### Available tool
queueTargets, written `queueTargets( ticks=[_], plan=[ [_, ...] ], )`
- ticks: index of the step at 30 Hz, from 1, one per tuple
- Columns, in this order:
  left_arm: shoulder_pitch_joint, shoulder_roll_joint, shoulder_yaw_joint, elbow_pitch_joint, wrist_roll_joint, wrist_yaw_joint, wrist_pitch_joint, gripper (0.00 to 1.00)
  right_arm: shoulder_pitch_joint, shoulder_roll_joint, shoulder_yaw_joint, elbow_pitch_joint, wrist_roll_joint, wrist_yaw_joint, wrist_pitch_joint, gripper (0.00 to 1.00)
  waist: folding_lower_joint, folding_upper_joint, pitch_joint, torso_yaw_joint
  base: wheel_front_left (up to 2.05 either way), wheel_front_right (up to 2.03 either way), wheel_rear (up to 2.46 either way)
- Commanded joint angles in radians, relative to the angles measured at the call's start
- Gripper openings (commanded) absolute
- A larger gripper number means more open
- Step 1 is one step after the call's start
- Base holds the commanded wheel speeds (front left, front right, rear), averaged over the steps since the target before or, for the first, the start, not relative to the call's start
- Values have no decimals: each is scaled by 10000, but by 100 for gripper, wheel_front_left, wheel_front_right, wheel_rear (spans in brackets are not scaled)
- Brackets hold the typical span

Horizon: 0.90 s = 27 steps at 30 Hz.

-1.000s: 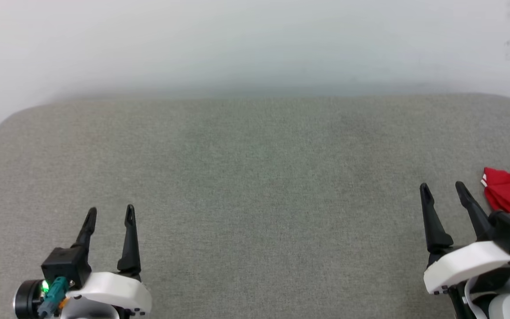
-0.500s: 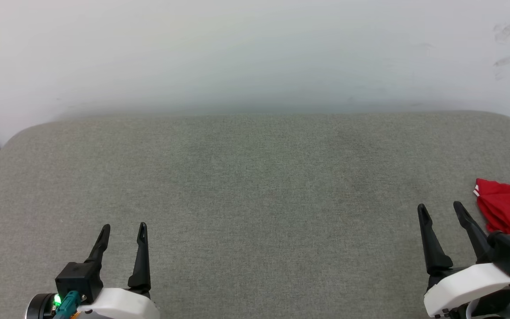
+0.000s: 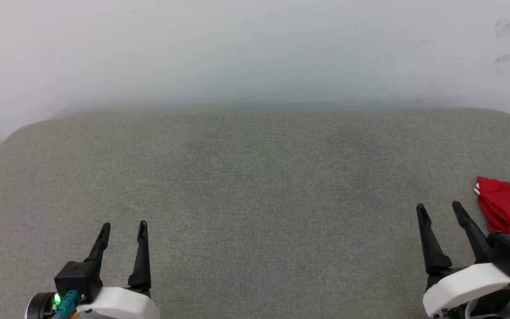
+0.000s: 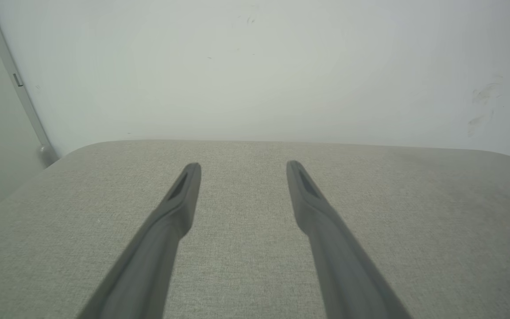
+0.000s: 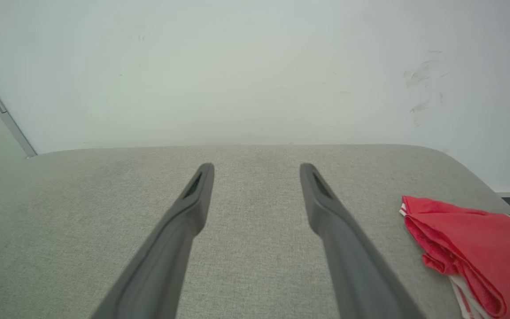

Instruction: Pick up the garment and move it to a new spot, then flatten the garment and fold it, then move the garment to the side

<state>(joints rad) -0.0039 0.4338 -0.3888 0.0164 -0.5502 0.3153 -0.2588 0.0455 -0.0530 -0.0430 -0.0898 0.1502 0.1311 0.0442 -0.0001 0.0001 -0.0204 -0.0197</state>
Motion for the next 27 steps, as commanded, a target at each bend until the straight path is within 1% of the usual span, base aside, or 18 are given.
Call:
queueTargets(
  ticks=[1, 4, 5, 8, 18, 19, 27],
  plan=[
    [-20, 4, -6, -19, -4, -44, -57, 100, -44, 49, 21, 13, 35, -7, -45, 100, 1, -1, 0, 7, 0, 0, 0],
    [-34, 7, -26, -11, 9, -37, -59, 100, -29, 48, 30, 22, 72, -7, -14, 100, 1, -1, -8, 21, 0, 0, 0],
    [1, -5, -12, -3, -3, -37, 1, 0, -2, 2, 22, 10, 7, -2, -9, 0, 1, -1, -7, 20, 0, 0, 0],
    [68, -160, -64, 201, -77, -63, 40, 0, 58, 2, 28, 256, 86, 0, 3, 0, 1, -1, -6, 23, 0, 0, 0],
    [-70, -606, 572, 437, -1581, -640, 487, 0, -173, -17, -44, 664, 2120, -1, 78, 0, 1, -1, 14, 36, 0, 0, 0],
    [-70, -606, 572, 437, -1581, -640, 487, 0, -173, -17, -44, 664, 2120, -1, 78, 0, 1, -1, 14, 36, 0, 0, 0],
    [-218, -931, 1035, 694, -2647, -1090, 818, 0, -343, -29, -103, 968, 3557, -1, 136, 0, 1, -1, 29, 48, 0, 0, 0]
  ],
)
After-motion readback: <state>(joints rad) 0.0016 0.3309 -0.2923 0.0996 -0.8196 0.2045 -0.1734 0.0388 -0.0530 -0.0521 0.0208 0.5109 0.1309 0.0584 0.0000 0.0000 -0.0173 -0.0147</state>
